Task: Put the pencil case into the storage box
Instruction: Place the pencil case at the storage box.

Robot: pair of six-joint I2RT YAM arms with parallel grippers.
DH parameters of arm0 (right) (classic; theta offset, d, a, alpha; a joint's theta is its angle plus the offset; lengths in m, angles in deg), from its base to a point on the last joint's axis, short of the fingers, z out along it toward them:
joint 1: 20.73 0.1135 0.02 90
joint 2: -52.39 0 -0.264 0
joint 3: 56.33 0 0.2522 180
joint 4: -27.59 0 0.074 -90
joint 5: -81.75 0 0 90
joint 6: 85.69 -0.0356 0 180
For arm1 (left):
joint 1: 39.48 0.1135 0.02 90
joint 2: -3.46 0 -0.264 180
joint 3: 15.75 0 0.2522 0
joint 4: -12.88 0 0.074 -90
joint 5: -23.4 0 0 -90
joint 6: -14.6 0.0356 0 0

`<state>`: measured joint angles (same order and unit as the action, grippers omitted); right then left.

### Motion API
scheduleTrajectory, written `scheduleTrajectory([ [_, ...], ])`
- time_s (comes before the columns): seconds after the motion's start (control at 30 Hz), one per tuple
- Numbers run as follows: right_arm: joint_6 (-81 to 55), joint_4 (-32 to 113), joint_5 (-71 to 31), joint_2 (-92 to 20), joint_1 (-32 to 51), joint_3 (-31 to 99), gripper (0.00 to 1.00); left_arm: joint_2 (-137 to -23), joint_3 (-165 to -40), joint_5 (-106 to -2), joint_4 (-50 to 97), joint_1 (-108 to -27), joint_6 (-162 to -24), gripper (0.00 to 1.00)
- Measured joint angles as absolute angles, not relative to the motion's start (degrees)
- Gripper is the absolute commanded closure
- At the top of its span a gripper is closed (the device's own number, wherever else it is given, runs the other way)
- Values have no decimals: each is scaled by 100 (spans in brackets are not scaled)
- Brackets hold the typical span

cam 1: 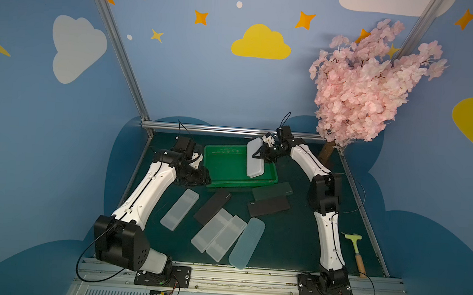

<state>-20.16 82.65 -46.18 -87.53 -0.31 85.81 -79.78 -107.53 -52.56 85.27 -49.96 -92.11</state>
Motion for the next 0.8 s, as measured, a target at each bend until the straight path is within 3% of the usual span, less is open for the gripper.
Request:
scheduleTrajectory([
  [0.2, -2007, 8426, -4428, -9059, -44, 8819, 72, -7939, -10694, -5276, 8532, -4970, -9207, 39],
  [0.4, -2031, 8652, -4220, -9277, -66, 8954, 42, -7939, -10694, -5282, 8532, -4959, -9185, 39],
  [0.53, -2010, 8824, -4076, -9288, -72, 8961, 29, -7939, -10689, -5293, 8532, -4957, -9163, 39],
  [0.8, -1900, 9082, -3833, -9234, -22, 9018, 18, -7939, -10619, -5376, 8529, -4950, -9126, 39],
])
